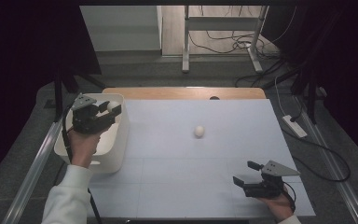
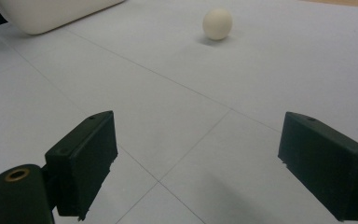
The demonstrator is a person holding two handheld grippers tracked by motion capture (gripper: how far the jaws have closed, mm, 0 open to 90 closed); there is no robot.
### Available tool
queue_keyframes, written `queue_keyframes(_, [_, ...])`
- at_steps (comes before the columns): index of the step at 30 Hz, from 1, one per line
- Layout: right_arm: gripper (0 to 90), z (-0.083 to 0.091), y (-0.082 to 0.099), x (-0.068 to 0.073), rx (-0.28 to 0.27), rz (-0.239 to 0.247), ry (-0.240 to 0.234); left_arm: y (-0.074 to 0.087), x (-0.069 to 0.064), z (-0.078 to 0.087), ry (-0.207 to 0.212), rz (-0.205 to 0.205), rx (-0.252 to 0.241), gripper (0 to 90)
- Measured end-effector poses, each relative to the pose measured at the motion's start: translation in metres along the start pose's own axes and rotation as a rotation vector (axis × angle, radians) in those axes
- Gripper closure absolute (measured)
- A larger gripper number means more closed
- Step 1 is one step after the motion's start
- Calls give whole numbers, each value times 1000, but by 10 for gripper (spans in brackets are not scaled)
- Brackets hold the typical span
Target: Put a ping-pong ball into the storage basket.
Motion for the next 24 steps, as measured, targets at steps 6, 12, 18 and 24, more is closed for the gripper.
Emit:
queue_keyframes(6, [113,0,0,0,2,2,1,-2,5,0,-17,6,10,504])
queue_keyframes(12, [112,0,0,0,0,-1,0,-2,12,-2,-36,17,24,504])
queue_keyframes(18, [112,0,0,0,2,1,0,-3,19,-2,-61,20,52,504])
queue_keyframes(24, [112,0,0,0,1,0,0,-4,27,-1,-82,35,73,504])
Point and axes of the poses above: each handheld gripper's, and its own axes: z roughly backward along the jaws, y roughly out of its underside, x roughly to its left, the point moved 1 cm from there along -z, roughly forward along the jaws, and after that the axes turned 13 degrees about y, right-handed, at the moved point
